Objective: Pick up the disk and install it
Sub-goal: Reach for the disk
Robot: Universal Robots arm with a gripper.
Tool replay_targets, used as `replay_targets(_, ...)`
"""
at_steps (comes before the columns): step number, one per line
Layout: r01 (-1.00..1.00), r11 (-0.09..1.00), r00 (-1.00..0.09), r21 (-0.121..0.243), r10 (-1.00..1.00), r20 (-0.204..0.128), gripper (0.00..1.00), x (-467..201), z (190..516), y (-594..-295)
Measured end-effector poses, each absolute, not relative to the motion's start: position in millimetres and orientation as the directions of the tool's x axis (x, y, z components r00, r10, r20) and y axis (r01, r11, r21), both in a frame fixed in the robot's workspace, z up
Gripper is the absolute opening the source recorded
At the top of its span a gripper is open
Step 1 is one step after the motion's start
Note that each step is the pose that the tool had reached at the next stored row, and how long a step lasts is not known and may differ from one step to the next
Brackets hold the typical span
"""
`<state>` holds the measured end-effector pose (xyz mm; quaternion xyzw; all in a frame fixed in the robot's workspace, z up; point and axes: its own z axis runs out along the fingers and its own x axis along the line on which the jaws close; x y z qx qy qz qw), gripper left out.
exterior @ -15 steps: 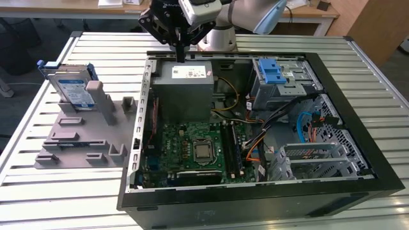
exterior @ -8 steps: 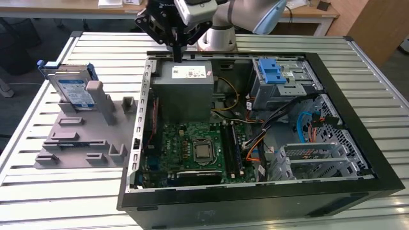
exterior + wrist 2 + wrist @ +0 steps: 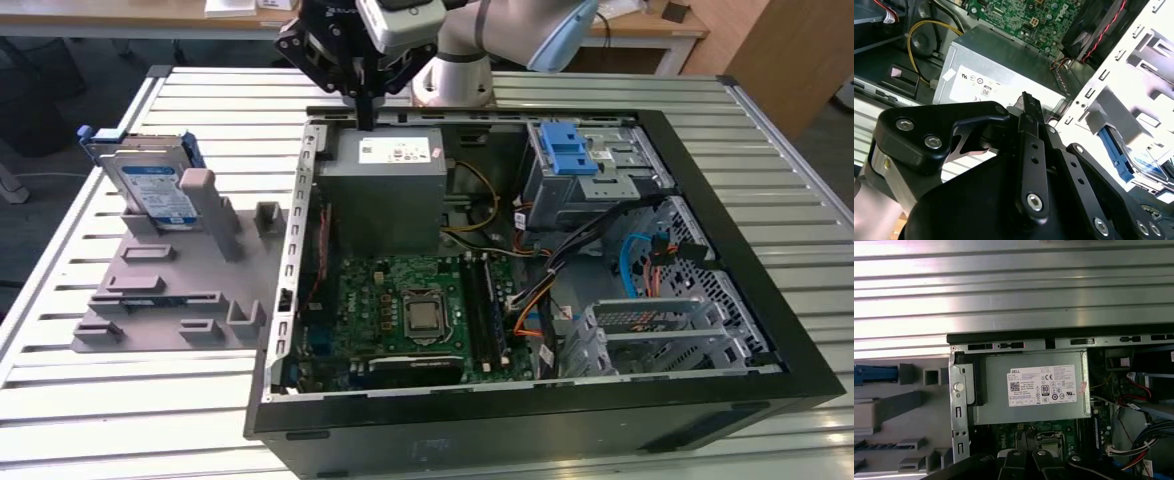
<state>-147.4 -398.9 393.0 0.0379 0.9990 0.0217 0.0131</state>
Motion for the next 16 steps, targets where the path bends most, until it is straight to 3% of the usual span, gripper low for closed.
replay_targets(16,0.075,0.996,-0.997,0.044,0.076,-0.024,0.11,-157.1,392.5,-398.9)
